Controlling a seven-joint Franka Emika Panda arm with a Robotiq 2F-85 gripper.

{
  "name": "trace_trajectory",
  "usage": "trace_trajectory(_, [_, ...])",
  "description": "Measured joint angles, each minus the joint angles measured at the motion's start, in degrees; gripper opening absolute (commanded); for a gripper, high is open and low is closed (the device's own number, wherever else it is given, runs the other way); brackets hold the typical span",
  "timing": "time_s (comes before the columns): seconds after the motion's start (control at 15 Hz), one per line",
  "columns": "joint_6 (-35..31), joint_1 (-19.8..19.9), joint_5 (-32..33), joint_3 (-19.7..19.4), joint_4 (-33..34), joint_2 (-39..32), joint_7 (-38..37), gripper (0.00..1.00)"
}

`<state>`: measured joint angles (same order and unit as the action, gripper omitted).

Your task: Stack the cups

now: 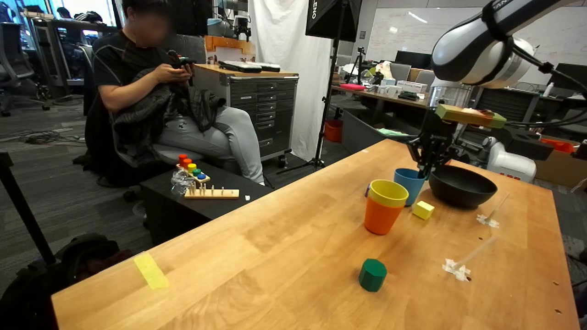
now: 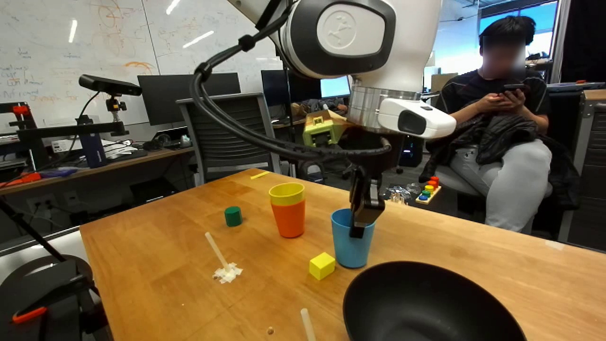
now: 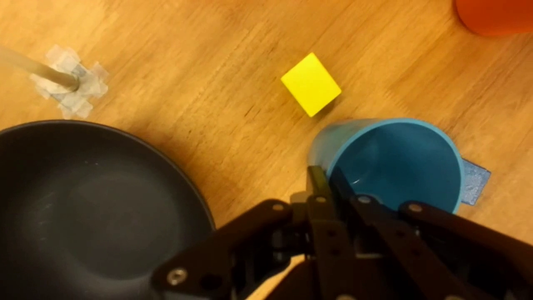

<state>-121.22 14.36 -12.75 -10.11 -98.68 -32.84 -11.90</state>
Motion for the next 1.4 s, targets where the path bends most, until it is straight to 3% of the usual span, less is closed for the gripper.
trace_trajectory(0.4, [3.88, -3.72, 2.86, 2.71, -4.69, 3.52, 5.12, 0.01])
trace_trajectory(0.8, [5.74, -8.70, 8.41, 3.98, -13.21, 12.98, 7.31, 0.01])
trace_trajectory(1.4, [8.23, -9.67, 14.09, 4.05, -23.26, 26.37, 11.19, 0.01])
